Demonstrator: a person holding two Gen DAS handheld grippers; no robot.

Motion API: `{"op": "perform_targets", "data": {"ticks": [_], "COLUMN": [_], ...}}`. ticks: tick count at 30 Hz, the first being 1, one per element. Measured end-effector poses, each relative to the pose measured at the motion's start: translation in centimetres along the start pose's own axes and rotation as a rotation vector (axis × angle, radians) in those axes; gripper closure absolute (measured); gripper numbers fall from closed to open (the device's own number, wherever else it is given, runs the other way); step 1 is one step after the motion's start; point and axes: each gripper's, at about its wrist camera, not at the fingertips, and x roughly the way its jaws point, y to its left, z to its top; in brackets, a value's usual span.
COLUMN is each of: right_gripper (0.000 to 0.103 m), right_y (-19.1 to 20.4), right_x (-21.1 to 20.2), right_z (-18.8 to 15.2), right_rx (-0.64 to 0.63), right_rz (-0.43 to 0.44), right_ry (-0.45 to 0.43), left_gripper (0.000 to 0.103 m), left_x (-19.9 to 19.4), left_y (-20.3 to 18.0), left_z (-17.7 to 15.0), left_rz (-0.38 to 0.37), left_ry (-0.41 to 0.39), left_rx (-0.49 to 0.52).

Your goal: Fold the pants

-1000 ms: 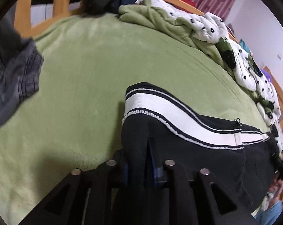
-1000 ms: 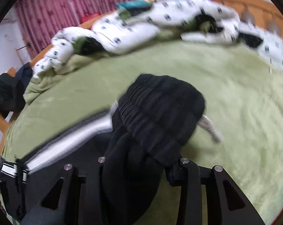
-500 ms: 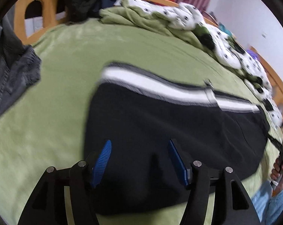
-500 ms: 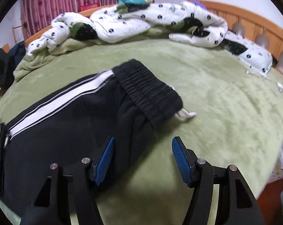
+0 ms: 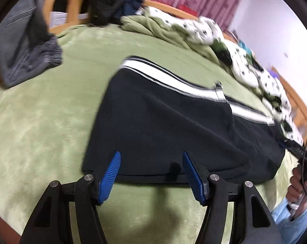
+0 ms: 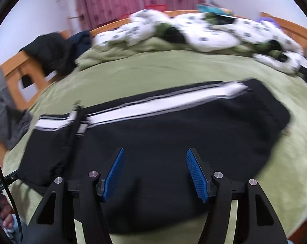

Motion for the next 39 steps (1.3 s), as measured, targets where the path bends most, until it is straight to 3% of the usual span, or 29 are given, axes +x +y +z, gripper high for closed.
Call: {"op": "perform_targets", "data": {"ticks": [5, 10, 13, 15, 16, 17, 19, 21, 23, 25, 32, 35, 39], "right_gripper": [0.041, 0.041, 0.043, 0.077, 0.085, 0.087, 0.088, 0.088, 0.087, 0.085, 0.047, 0.046, 0.046], "right_y": [6.7, 11.9, 14.2, 15.2, 15.5, 15.6, 14.3, 12.8, 12.7, 13.2, 10.8, 8.2, 4.2], "right_x": [4.3, 9.3, 12.8, 14.4, 14.7, 14.6, 14.2, 14.9, 16.1, 15.6, 9.5, 7.1, 3.6], "right_z": [2.0, 3.6, 4.5, 5.0, 5.3, 5.7, 6.3, 6.4, 5.6, 5.3, 4.5, 3.2, 1.1], "right_rx": [-0.066, -0.115, -0.117, -0.126, -0.147, -0.163, -0.1, -0.02, -0.04, -0.096, -0.113, -0.102, -0.109], "right_rz": [0.114, 0.135, 0.093, 0.121, 0.102, 0.091, 0.148, 0.18, 0.161, 0.142, 0.102, 0.09, -0.074], "right_ry": [0.034, 0.082, 0.134, 0.174, 0.166, 0.14, 0.108, 0.131, 0.176, 0.162, 0.119, 0.118, 0.035], "left_gripper": [0.042, 0.042, 0.042, 0.042, 0.042, 0.042, 0.042, 0.042, 0.042, 0.042, 0.043, 0.043, 0.044], "left_x": [-0.3, -0.3, -0.2, 0.2, 0.5, 0.6, 0.7, 0.9, 1.2, 1.6, 2.0, 2.5, 3.2], "left_y": [0.5, 2.7, 4.6, 5.7, 6.3, 6.9, 7.4, 7.4, 7.3, 7.2, 7.1, 7.3, 7.2], "left_z": [-0.9, -1.0, -1.6, -1.7, -1.7, -1.7, -1.7, -1.7, -1.6, -1.4, -1.0, -0.8, -0.5], "left_rz": [0.032, 0.007, 0.017, -0.02, -0.053, -0.08, -0.109, -0.117, -0.116, -0.11, -0.095, -0.098, -0.099], "left_ry": [-0.059, -0.065, -0.062, -0.037, -0.027, -0.023, -0.029, -0.033, -0.035, -0.032, -0.04, -0.038, -0.011], "left_rx": [0.03, -0.013, -0.058, -0.101, -0.135, -0.161, -0.184, -0.193, -0.202, -0.205, -0.215, -0.222, -0.24]}}
